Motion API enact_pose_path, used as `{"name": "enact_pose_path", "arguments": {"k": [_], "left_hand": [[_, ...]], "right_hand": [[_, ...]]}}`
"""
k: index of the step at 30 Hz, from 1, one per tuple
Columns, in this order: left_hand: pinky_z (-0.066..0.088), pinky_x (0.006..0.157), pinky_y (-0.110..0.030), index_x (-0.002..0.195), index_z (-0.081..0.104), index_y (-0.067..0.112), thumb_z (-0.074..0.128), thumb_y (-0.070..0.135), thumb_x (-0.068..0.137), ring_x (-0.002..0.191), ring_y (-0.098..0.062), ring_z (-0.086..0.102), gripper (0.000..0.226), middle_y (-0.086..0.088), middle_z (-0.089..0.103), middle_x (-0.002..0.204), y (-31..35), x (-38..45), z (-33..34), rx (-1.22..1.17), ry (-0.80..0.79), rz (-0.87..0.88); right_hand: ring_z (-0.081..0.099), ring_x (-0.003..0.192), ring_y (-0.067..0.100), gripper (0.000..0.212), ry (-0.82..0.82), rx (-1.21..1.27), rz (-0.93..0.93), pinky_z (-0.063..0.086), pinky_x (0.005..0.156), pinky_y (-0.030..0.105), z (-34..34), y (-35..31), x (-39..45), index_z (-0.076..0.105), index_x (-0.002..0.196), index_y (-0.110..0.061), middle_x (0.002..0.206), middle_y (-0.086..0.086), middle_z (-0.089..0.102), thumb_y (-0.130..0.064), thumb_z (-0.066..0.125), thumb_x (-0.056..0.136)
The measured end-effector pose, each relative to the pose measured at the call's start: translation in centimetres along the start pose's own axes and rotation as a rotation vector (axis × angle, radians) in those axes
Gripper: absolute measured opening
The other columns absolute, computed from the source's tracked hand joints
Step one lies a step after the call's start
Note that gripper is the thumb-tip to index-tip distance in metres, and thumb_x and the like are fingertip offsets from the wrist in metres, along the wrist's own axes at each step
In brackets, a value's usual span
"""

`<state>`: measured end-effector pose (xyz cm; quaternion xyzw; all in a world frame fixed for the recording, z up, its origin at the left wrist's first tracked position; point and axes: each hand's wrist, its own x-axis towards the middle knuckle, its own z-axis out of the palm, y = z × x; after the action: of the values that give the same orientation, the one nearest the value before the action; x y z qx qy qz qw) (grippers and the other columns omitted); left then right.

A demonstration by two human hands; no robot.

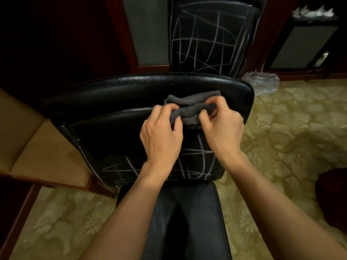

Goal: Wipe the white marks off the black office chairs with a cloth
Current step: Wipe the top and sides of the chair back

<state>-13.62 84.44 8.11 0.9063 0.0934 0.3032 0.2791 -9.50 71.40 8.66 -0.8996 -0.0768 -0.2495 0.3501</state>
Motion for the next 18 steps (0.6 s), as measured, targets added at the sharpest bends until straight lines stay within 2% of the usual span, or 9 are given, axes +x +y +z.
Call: {"name": "enact_pose_path", "arguments": {"k": [3,7,9,12,14,18], "left_hand": [[0.052,0.07,-0.04,0.107,0.065,0.017,0.065,0.022,0.089,0.084,-0.026,0.065,0.018,-0.001,0.063,0.099,-0.2,-1.2,1.5,-0.011,-0.059,-0.08],[0.052,0.068,-0.041,0.103,0.064,0.015,0.067,0.021,0.088,0.081,-0.029,0.065,0.016,-0.002,0.063,0.097,-0.8,-3.7,2.5,0.01,-0.153,-0.14],[0.052,0.069,-0.041,0.105,0.064,0.017,0.067,0.023,0.088,0.081,-0.028,0.065,0.018,-0.002,0.063,0.099,-0.7,-3.3,2.1,0.003,-0.147,-0.116],[0.051,0.071,-0.038,0.112,0.064,0.023,0.064,0.025,0.091,0.08,-0.022,0.064,0.021,0.003,0.063,0.104,1.4,-0.8,1.1,-0.073,-0.079,-0.017],[0.05,0.072,-0.036,0.113,0.063,0.025,0.062,0.026,0.093,0.084,-0.018,0.063,0.021,0.006,0.062,0.104,2.7,0.6,1.1,-0.087,-0.067,0.005],[0.047,0.07,-0.034,0.114,0.062,0.024,0.062,0.027,0.093,0.089,-0.02,0.064,0.021,0.004,0.062,0.108,1.8,-1.0,2.7,-0.01,-0.147,-0.011]], "right_hand": [[0.067,0.066,0.029,0.02,-0.002,-0.004,-0.021,0.052,0.06,0.04,1.0,1.5,-1.4,0.06,0.106,-0.017,0.067,-0.004,0.064,-0.025,0.063,0.087],[0.068,0.063,0.029,0.02,-0.097,-0.026,0.003,0.053,0.057,0.041,1.2,2.8,-4.2,0.058,0.104,-0.02,0.067,-0.006,0.064,-0.026,0.065,0.087],[0.068,0.065,0.028,0.02,-0.11,-0.044,-0.004,0.053,0.059,0.04,0.2,2.6,-3.7,0.061,0.105,-0.019,0.067,-0.006,0.064,-0.026,0.066,0.087],[0.067,0.067,0.029,0.02,0.01,-0.007,0.014,0.053,0.062,0.041,-1.3,2.1,-0.4,0.063,0.105,-0.019,0.064,-0.011,0.056,-0.025,0.066,0.086],[0.065,0.068,0.024,0.02,0.024,0.025,0.063,0.053,0.065,0.043,-1.7,2.0,1.4,0.062,0.104,-0.021,0.063,-0.015,0.052,-0.026,0.065,0.086],[0.066,0.067,0.03,0.02,-0.007,0.043,0.109,0.053,0.063,0.047,-0.5,3.8,-1.3,0.058,0.104,-0.022,0.068,-0.006,0.062,-0.027,0.064,0.085]]}}
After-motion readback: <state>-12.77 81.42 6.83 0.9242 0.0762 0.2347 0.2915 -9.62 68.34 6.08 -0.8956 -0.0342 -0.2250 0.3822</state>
